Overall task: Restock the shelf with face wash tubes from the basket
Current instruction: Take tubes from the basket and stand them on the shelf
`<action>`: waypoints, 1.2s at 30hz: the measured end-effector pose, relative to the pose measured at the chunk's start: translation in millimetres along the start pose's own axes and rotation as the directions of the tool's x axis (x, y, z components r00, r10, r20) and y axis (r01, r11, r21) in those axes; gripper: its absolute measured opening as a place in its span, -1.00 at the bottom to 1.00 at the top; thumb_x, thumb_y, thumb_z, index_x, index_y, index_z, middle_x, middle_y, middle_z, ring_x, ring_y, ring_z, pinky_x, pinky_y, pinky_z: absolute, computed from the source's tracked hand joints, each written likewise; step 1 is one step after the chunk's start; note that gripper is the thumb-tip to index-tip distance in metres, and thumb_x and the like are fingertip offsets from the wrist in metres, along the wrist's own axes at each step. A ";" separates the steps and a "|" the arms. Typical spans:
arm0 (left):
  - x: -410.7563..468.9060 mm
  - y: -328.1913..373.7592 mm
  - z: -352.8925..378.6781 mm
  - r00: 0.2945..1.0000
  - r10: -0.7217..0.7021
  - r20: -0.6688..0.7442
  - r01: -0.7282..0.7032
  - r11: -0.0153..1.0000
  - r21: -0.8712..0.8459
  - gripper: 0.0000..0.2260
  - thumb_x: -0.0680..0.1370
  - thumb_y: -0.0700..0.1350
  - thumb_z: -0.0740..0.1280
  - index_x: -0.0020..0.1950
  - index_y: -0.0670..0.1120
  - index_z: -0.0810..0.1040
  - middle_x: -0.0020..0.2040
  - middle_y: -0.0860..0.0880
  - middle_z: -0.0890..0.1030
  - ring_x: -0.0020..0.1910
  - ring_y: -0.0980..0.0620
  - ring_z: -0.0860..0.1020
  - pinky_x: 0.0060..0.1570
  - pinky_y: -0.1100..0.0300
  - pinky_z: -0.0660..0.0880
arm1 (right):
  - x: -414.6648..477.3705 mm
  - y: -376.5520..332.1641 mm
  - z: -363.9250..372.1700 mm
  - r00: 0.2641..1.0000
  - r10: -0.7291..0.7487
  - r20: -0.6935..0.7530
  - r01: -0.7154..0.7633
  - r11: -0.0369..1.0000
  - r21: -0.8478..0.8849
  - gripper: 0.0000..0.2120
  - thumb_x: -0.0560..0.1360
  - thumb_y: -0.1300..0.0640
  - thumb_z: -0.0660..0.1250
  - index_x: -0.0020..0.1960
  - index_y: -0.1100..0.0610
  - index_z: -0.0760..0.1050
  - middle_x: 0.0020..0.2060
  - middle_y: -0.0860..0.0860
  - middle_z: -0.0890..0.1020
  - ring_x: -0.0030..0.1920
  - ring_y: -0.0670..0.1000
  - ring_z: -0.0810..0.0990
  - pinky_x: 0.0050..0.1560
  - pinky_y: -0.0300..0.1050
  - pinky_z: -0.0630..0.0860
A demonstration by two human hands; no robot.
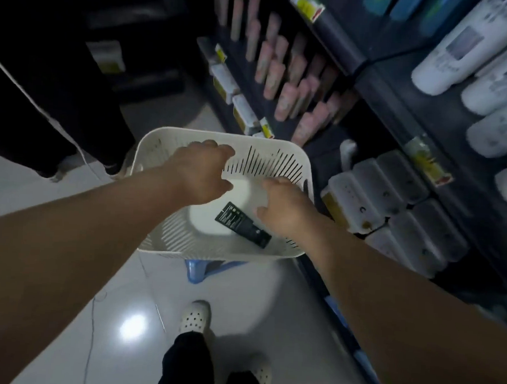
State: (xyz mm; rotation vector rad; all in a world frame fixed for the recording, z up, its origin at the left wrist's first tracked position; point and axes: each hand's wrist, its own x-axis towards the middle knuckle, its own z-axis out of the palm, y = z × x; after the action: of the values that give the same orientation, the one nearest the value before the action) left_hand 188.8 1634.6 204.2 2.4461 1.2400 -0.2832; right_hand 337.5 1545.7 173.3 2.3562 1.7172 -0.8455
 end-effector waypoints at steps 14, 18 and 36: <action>70.8 -49.6 124.6 0.993 -0.006 0.119 0.007 1.000 -0.006 -0.45 0.53 0.06 0.31 0.48 -0.02 0.25 0.28 -0.12 0.46 0.24 -0.14 0.45 0.23 0.01 0.40 | 131.1 32.4 132.7 0.853 0.198 0.484 -0.030 0.943 -0.333 -0.73 0.54 0.13 0.31 0.21 0.17 0.53 0.15 0.07 0.59 0.11 0.07 0.57 0.01 -0.15 0.48; 74.7 -55.2 139.7 0.987 -0.039 0.158 0.051 0.996 -0.075 -0.43 0.54 0.06 0.30 0.50 0.00 0.21 0.35 -0.10 0.41 0.30 -0.12 0.42 0.28 0.03 0.37 | 139.8 31.8 140.2 0.841 0.207 0.500 -0.022 0.936 -0.350 -0.70 0.52 0.11 0.34 0.23 0.15 0.51 0.18 0.07 0.58 0.16 0.09 0.58 -0.01 -0.13 0.47; 19.1 -0.2 -5.0 0.936 -0.210 0.281 0.332 0.788 -0.519 -0.69 0.62 -0.07 0.20 0.15 -0.29 0.54 0.14 -0.18 0.59 0.06 -0.12 0.55 -0.07 0.17 0.39 | 36.8 15.2 -30.7 0.830 -0.122 0.544 -0.500 0.271 0.823 -0.81 0.51 0.10 0.23 0.09 0.14 0.45 -0.15 0.09 0.58 -0.15 0.04 0.55 -0.05 -0.07 0.42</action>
State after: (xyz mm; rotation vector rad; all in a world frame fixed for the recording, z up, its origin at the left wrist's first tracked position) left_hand 199.9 1650.8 202.1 1.6897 1.3508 -0.2068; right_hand 370.2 1583.5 177.5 2.2754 0.5566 -2.7528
